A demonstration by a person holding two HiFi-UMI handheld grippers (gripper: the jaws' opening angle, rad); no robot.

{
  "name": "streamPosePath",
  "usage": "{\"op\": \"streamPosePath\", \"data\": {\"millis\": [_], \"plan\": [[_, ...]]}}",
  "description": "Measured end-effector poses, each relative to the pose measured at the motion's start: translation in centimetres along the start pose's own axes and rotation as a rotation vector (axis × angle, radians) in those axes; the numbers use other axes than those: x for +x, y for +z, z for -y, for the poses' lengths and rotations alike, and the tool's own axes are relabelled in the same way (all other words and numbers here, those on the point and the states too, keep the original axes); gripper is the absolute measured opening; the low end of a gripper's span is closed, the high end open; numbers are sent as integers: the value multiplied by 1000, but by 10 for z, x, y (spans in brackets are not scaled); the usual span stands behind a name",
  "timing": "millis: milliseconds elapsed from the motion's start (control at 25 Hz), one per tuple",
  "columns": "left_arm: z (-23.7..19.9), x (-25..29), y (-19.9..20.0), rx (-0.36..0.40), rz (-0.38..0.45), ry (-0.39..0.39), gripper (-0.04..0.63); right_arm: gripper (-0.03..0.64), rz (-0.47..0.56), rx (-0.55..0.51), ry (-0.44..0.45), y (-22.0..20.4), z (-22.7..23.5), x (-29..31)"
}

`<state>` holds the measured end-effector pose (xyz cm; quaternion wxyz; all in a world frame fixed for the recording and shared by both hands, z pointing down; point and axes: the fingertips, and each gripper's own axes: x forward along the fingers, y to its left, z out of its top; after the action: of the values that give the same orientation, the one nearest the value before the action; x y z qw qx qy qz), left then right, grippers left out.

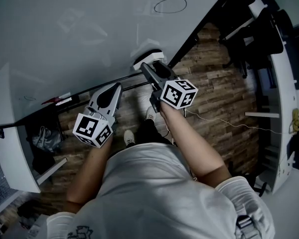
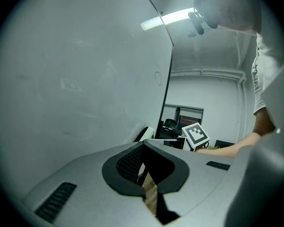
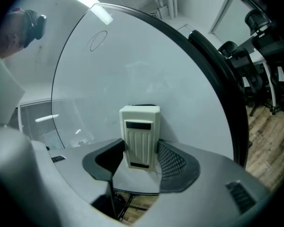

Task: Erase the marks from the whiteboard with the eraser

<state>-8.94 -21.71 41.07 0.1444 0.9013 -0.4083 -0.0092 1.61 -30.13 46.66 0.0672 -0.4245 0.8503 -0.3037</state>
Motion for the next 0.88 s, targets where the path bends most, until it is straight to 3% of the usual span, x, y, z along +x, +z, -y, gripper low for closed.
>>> {"op": "streamPosePath", "data": {"millis": [400,880], "plan": [[-12,18,-6,-41,-23,29,6,230,-79,17,27,-37,23,14],[-23,38,-24,-31,-83,63,6,233,-211,104,17,-103,63,32]]}}
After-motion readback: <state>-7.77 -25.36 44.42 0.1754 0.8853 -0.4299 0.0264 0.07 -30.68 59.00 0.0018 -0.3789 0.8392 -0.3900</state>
